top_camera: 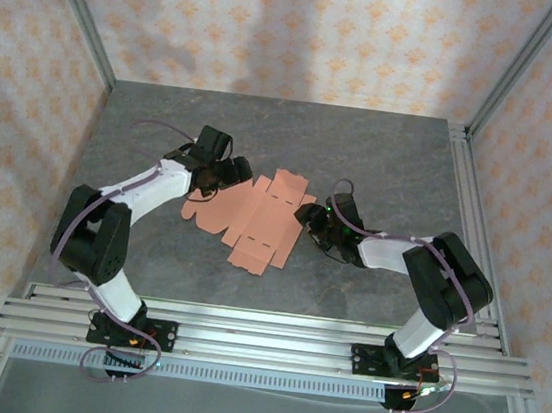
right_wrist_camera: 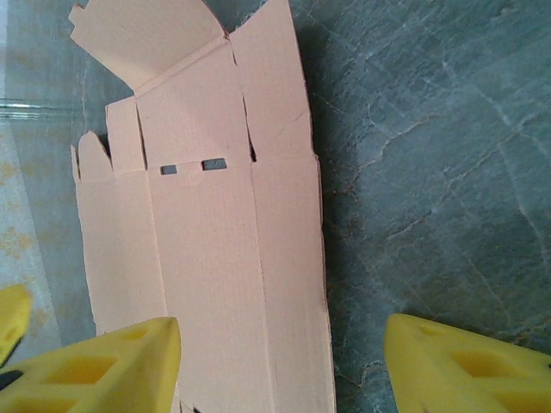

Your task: Fold the paper box

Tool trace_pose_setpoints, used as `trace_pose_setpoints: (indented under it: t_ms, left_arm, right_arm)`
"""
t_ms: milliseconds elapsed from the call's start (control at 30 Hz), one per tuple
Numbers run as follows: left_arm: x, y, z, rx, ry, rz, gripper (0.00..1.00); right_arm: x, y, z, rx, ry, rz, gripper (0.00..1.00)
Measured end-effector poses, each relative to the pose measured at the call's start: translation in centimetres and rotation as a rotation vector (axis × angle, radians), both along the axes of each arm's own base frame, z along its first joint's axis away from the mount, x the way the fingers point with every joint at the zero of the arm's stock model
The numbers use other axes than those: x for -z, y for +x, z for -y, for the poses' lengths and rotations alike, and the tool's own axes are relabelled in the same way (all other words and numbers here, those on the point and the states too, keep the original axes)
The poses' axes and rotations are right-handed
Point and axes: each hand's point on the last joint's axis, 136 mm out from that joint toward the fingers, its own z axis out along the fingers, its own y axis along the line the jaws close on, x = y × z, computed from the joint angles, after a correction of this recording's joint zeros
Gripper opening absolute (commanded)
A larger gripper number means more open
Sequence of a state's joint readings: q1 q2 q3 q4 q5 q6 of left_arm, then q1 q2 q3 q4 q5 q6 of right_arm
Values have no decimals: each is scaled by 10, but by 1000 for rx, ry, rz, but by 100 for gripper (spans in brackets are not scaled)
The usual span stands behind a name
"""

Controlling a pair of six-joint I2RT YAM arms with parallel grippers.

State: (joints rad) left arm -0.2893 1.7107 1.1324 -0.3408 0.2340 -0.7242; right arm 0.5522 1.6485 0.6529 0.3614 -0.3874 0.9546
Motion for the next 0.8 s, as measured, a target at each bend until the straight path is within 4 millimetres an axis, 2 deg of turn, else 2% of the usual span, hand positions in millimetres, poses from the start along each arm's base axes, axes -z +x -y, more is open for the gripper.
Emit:
trace_pose_setpoints:
  t_ms: [67, 167, 333, 433, 700, 800]
  left_arm:
    - [26, -1, -3, 1, 17, -58, 53]
    - [56, -6, -6, 11, 33, -131, 50]
    - [57, -4, -6, 13, 27, -125, 50]
    - [58, -4, -6, 13, 26, -124, 50]
    - [59, -4, -5, 6, 8, -92, 52]
    - [56, -4, -4, 9, -4, -73, 62]
  right_arm:
    - [-1, 0, -1, -1, 3, 2, 64]
    - [-1, 1, -1, -2, 4, 4, 64]
    - [-1, 2, -3, -6, 11, 10, 63]
    - [-1, 2, -3, -8, 13, 10, 58]
    - [-6, 8, -18, -34, 73, 33, 21]
    - [-7, 10, -19, -33, 72, 41, 5]
